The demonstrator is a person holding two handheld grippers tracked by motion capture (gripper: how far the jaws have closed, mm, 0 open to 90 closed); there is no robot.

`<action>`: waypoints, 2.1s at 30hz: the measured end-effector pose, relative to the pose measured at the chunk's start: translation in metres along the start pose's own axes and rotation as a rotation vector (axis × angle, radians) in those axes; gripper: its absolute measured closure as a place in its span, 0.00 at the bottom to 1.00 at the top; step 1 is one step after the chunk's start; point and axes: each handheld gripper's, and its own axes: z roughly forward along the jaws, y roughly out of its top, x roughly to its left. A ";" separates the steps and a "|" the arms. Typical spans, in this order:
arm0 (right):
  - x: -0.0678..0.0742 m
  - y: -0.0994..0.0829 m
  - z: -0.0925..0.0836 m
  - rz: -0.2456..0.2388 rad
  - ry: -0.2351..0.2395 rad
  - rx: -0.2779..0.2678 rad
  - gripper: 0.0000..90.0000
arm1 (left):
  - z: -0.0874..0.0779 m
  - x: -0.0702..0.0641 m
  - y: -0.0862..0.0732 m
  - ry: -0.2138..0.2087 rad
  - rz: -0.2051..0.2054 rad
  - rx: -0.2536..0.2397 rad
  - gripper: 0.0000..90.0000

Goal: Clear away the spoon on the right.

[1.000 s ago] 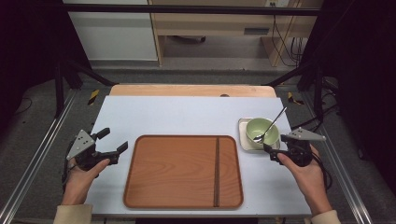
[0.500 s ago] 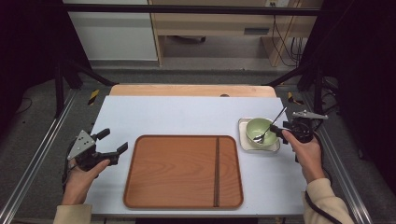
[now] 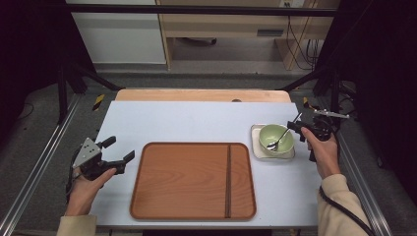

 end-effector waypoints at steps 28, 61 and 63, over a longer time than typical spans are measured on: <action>0.040 0.019 -0.022 -0.123 0.111 -0.121 1.00 | -0.002 0.001 0.001 0.002 -0.005 -0.011 0.12; 0.205 0.015 -0.046 -0.404 0.386 -0.146 1.00 | -0.009 0.005 0.001 -0.005 -0.006 -0.058 0.11; 0.210 0.010 -0.041 -0.398 0.410 -0.127 1.00 | -0.009 0.006 0.001 -0.007 -0.006 -0.063 0.11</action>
